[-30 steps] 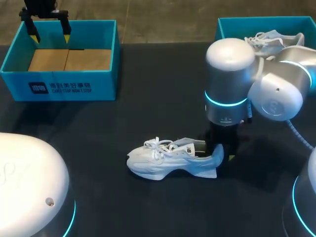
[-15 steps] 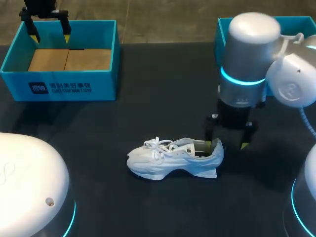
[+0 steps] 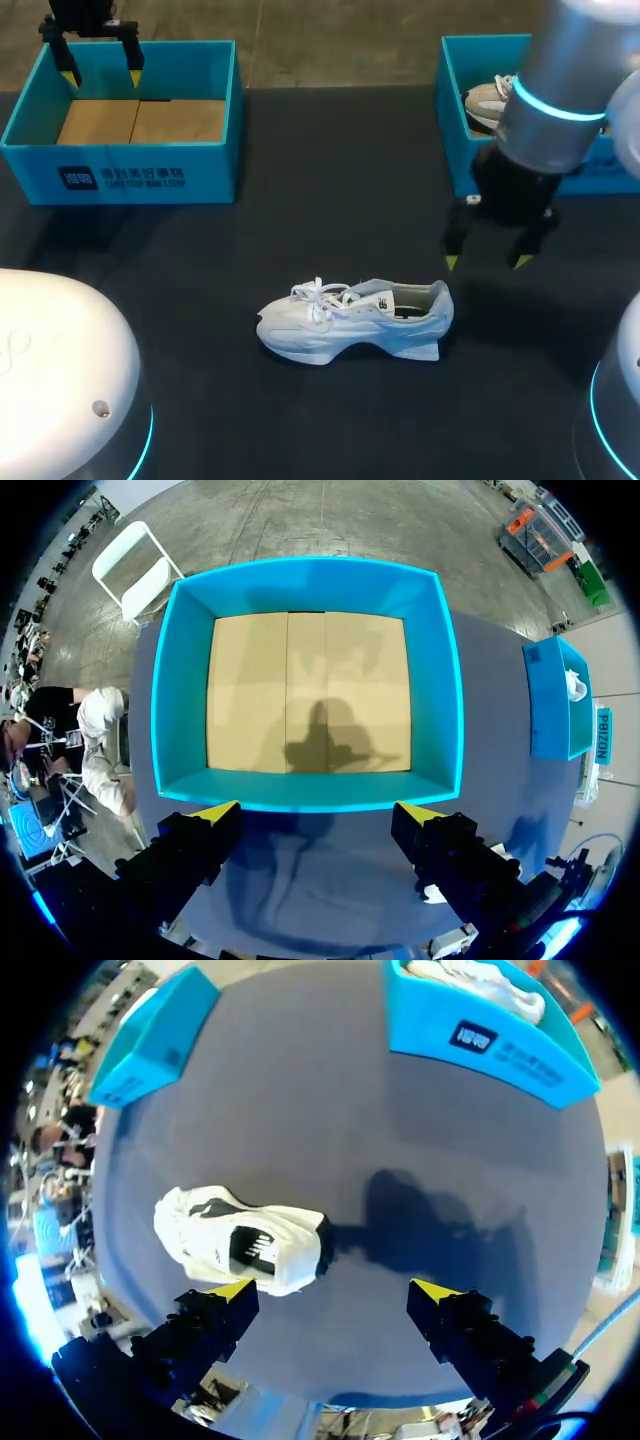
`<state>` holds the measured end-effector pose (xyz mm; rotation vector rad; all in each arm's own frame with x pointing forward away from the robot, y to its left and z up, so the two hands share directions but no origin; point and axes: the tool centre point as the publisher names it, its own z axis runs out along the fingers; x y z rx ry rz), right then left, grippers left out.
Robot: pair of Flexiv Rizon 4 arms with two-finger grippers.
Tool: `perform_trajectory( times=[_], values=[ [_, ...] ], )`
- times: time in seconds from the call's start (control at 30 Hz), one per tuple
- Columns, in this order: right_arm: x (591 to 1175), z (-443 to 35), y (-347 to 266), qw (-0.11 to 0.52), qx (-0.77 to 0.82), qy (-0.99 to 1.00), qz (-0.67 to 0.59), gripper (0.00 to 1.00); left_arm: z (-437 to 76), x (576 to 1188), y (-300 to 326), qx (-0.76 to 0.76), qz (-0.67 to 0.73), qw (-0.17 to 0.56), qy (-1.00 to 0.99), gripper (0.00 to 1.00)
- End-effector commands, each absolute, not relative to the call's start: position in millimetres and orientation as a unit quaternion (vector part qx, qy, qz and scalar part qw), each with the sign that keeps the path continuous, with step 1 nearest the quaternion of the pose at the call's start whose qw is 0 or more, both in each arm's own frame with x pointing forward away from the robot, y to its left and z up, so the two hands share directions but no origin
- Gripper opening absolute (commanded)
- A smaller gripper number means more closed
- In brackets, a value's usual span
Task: Take the shoe out of the shoebox, open the shoe tongue, remove and reinsert the insole, then place the shoe into the shoebox
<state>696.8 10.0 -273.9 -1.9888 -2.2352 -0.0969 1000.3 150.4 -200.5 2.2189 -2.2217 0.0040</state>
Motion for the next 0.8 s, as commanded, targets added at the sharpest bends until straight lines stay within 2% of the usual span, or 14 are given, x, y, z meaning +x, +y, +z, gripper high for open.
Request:
perform_trajectory(
  times=[0.03,0.1,0.13,0.57,0.73,0.8],
  values=[
    [694.6,-261.5,-4.9,0.125,-0.612,-0.776,-0.089,1.0,-200.3,1000.2,150.3,0.707,0.001,0.001,-0.707,1.0],
    [696.1,-258.1,-9.3,0.143,-0.565,-0.803,-0.124,1.0,-200.3,1000.2,150.3,0.707,0.001,0.001,-0.707,1.0],
    [696.1,-257.3,-10.8,0.126,-0.532,-0.827,-0.13,1.0,-200.3,1000.2,150.3,0.707,0.001,0.001,-0.707,1.0],
    [696.1,-257.3,-10.8,0.126,-0.532,-0.827,-0.13,1.0,-200.3,1000.2,150.3,0.707,0.001,0.001,-0.707,1.0],
    [704.3,-256.4,-25.4,0.079,-0.476,-0.843,-0.237,1.0,-200.3,1000.2,150.3,0.707,0.001,0.001,-0.707,1.0],
    [706.7,-254.6,-33.6,0.084,-0.461,-0.841,-0.271,1.0,-200.3,1000.2,150.3,0.707,0.001,0.001,-0.707,1.0]
  ],
)
